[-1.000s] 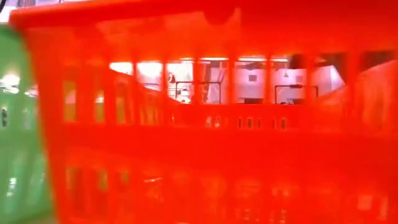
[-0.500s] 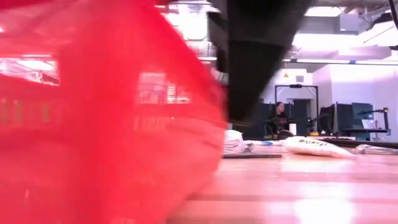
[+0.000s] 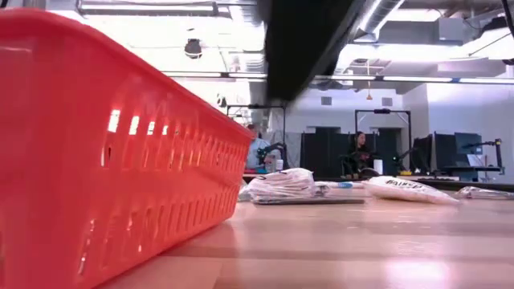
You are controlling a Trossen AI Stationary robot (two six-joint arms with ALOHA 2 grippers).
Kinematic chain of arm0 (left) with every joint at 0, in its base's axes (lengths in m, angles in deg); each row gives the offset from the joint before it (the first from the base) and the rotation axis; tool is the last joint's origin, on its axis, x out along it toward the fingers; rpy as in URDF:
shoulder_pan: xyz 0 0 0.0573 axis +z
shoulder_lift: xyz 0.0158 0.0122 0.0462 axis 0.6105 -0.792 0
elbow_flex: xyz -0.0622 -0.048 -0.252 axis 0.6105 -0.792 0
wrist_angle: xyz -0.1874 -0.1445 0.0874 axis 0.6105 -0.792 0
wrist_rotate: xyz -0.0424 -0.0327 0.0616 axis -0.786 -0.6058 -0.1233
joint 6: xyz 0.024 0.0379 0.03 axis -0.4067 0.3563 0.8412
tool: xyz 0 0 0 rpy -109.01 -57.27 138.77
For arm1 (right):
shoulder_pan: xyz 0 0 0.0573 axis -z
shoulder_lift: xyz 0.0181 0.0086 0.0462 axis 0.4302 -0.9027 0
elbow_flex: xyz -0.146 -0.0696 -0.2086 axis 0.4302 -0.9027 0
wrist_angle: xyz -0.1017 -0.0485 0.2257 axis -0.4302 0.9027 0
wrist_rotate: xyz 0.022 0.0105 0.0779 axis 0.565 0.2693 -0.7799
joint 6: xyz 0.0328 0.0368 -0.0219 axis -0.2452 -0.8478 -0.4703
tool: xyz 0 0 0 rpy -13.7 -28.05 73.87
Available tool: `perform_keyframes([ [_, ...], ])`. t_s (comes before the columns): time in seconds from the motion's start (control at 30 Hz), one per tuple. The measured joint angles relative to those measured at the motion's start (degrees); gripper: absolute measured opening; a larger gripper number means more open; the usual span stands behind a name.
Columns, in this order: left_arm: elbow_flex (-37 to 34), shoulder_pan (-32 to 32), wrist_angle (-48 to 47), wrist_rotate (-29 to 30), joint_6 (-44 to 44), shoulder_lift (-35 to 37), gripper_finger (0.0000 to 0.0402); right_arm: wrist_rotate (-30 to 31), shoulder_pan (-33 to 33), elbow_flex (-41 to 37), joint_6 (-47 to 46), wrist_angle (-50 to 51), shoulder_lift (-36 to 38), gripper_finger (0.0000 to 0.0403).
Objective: Pick & Place Travel size toiletries
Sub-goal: Adjust the orange bin, then put the blue toothbrush into the green basket
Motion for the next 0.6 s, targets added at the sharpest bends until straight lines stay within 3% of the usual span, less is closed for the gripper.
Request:
perform_keyframes([
  [0.13,0.0,3.0,0.0,-2.3,1.0,0.0,0.0001,7.2,-2.8,0.1,-2.0,6.0,5.8,0.0],
  [0.37,0.0,14.0,-0.3,-16.4,4.3,-0.7,0.0001,12.5,-4.5,-1.3,-6.7,14.3,15.0,0.0],
  [0.6,1.0,25.6,0.3,-26.5,9.0,-3.2,0.0001,13.4,-4.7,-17.7,-13.1,9.2,26.0,0.0],
])
